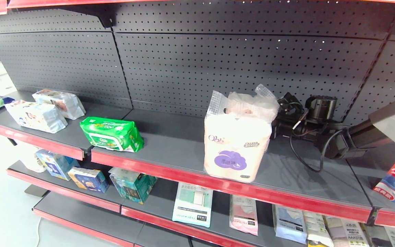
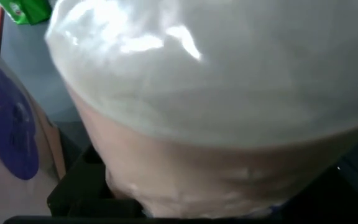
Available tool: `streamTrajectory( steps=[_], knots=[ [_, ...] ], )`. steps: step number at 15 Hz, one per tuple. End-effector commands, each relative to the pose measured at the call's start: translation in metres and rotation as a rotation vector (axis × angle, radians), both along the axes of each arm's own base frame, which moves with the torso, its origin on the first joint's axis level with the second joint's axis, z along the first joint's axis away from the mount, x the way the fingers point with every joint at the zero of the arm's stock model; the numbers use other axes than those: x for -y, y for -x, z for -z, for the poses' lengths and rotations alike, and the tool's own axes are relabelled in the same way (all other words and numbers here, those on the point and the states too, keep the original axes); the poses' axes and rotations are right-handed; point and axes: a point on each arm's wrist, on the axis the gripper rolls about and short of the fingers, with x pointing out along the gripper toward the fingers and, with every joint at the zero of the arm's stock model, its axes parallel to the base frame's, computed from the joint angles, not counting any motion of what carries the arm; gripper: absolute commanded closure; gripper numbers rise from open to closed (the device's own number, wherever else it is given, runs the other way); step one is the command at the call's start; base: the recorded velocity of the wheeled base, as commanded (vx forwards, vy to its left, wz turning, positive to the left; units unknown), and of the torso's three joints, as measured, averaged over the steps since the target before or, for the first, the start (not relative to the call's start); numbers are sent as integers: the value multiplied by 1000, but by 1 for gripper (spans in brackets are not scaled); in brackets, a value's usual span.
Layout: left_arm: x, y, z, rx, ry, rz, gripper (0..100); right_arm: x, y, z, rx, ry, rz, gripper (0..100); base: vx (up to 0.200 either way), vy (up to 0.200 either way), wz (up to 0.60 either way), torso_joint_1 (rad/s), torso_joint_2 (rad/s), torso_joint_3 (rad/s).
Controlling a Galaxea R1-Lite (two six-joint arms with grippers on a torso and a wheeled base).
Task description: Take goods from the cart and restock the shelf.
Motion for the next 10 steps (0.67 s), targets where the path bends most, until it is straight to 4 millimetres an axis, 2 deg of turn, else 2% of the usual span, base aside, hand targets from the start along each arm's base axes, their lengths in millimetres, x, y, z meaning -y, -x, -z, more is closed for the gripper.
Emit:
streamTrajectory(
  steps=[1, 10],
  knots=[
    [0, 0, 0, 0, 0, 0, 0, -2, 0, 1, 1, 0, -12, 100, 0, 0, 0, 0, 0, 0],
    [0, 0, 0, -2, 0, 0, 0, -3, 5, 7, 13, 2, -87, 100, 0, 0, 0, 0, 0, 0]
  ],
)
